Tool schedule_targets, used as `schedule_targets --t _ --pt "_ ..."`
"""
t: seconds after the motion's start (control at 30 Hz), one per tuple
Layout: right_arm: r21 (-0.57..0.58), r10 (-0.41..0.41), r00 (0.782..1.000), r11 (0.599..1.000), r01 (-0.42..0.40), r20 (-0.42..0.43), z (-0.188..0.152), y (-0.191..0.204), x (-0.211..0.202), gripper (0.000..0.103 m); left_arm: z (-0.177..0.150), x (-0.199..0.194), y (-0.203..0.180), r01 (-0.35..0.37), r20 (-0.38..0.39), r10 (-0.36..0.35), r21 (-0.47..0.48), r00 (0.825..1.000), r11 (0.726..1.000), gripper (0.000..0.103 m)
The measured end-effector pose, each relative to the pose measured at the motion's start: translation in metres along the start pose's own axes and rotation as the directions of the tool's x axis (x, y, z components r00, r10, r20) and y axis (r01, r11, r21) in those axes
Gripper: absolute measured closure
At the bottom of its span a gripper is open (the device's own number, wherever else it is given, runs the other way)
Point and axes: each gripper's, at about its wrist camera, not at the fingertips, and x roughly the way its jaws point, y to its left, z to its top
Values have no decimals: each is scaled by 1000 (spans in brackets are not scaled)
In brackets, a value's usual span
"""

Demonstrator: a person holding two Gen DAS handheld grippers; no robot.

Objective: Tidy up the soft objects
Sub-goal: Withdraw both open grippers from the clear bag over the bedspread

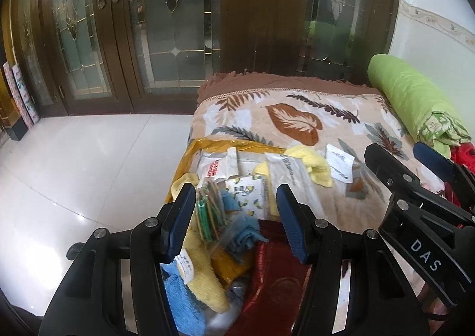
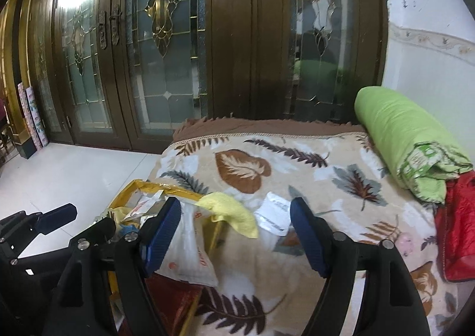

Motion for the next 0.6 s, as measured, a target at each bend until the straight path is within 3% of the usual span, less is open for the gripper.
schedule_targets --t 0.6 --pt "25 -47 999 999 46 12 -17 -43 -29 24 -12 -17 -47 43 -11 -43 59 999 997 46"
